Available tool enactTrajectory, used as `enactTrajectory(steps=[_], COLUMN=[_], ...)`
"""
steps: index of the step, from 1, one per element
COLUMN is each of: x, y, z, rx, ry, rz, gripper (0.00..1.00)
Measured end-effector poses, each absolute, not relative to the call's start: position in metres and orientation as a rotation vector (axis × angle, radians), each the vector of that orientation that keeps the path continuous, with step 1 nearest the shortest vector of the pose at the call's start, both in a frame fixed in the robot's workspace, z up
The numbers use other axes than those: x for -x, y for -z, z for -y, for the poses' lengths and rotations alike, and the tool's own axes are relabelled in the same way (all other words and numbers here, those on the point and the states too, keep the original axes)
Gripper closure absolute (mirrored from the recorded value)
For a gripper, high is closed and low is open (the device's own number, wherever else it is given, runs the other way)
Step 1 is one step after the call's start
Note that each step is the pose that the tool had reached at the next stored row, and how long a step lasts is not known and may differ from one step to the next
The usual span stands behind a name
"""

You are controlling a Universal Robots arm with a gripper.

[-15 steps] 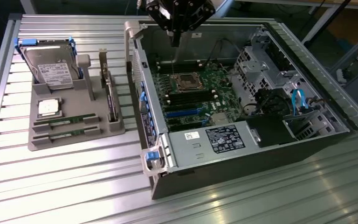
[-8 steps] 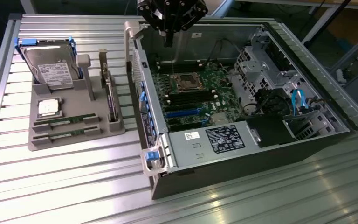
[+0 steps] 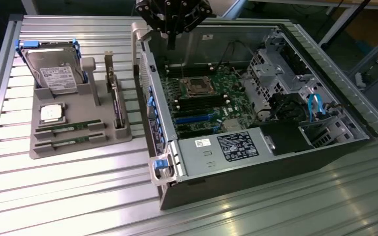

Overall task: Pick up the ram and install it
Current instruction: 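Reach for the ram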

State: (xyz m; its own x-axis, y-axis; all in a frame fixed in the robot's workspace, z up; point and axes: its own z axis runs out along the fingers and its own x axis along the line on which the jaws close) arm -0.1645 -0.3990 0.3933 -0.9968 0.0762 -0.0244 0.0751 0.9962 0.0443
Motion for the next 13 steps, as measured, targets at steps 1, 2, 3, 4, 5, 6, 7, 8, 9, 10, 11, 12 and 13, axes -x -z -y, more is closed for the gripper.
enactTrajectory(steps=[1,2,3,4,5,6,7,8,9,10,11,12,13], x=[0.166,0.168,0.170,0.174,0.176,0.178,0.180,0.181,0.183,0.185,0.187,0.189,0.192], y=[-0.393,-0.393,-0.393,-0.393,-0.393,-0.393,-0.393,-0.393,-0.393,-0.393,-0.393,-0.393,-0.393], z=[0.399,0.399,0.399,0.399,0.399,0.399,0.399,0.399,0.399,0.399,0.399,0.399,0.399], rx=[-0.118,-0.118,-0.118,-0.118,-0.118,-0.118,-0.118,-0.118,-0.118,-0.118,-0.118,-0.118,-0.118], ry=[-0.068,-0.068,-0.068,-0.068,-0.068,-0.068,-0.068,-0.068,-0.068,-0.068,-0.068,-0.068,-0.068], rz=[-3.112,-3.112,-3.112,-3.112,-3.112,-3.113,-3.113,-3.113,-3.112,-3.112,-3.112,-3.112,-3.112], gripper=[0.90,0.90,0.90,0.90,0.90,0.90,0.90,0.90,0.90,0.90,0.90,0.90,0.90])
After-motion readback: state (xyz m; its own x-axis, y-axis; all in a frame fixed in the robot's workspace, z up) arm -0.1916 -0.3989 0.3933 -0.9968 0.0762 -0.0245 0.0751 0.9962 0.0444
